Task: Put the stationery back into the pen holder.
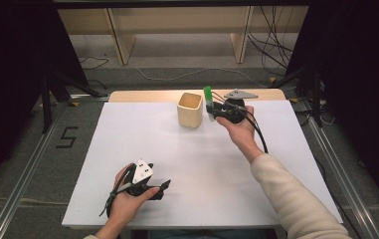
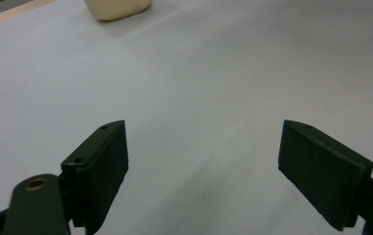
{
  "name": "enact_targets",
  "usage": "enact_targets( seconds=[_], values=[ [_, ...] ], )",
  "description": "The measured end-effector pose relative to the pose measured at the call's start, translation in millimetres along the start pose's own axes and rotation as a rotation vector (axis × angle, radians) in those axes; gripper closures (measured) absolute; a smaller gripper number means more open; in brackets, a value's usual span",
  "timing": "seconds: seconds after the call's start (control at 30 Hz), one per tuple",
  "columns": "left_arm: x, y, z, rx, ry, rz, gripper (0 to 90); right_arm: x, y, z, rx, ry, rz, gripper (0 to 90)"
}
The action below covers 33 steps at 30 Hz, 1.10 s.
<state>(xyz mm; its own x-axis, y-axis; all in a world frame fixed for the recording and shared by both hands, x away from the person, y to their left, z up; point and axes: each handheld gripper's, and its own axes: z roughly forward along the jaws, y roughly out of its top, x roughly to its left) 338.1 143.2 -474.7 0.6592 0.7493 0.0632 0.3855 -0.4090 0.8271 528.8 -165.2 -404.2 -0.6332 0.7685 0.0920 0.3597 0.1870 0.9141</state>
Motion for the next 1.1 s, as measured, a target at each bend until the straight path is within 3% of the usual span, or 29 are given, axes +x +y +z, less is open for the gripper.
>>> enact_targets(
  seconds=[0.57, 1.1],
  values=[
    [0.6, 0.0, -0.1, -0.001, 0.000, 0.001, 18.6, 1.6, 26.0, 21.0, -0.032, -0.005, -0.008, 66.1],
    [0.7, -0.1, -0.1, -0.007, -0.002, -0.003, 18.6, 2.3, 36.7, 37.7, -0.031, -0.005, -0.011, 66.0]
  ],
)
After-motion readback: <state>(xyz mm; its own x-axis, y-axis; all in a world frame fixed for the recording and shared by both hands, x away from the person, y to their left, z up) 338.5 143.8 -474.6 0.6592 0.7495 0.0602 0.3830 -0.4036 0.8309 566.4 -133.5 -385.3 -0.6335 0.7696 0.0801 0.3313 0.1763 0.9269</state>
